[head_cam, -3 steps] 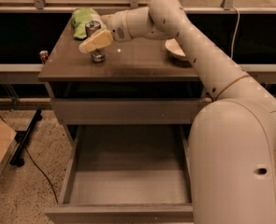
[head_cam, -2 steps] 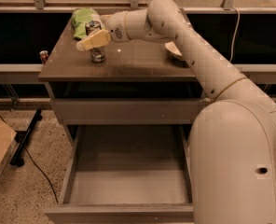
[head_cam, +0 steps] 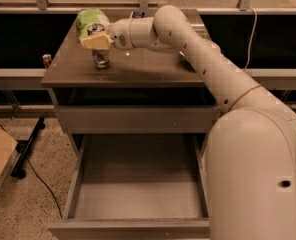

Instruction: Place redbull can into middle drawer

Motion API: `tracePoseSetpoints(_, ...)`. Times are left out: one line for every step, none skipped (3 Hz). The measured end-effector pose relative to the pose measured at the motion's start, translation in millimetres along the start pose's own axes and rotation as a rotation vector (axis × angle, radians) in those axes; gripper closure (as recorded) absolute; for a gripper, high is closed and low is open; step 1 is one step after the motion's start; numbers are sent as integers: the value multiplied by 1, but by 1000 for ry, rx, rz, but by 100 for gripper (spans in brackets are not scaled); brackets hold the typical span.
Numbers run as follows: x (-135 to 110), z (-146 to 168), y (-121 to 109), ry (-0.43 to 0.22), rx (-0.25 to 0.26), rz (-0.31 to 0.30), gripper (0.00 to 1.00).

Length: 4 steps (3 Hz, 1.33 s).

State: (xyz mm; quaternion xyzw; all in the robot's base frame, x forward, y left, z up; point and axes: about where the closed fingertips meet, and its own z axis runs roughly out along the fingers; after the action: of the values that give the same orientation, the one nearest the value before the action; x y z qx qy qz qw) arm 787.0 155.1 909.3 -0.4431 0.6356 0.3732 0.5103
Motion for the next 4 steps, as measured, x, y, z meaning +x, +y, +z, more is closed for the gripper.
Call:
tracePoseSetpoints(2, -6, 0, -10, 19, 10, 71)
tracePoseSetpoints(-9, -31, 11, 3, 15, -37, 100)
tracePoseSetpoints(-17, -52, 23, 30, -11, -92, 100)
tracePoseSetpoints(-20, -91, 42, 48, -4, -156, 100)
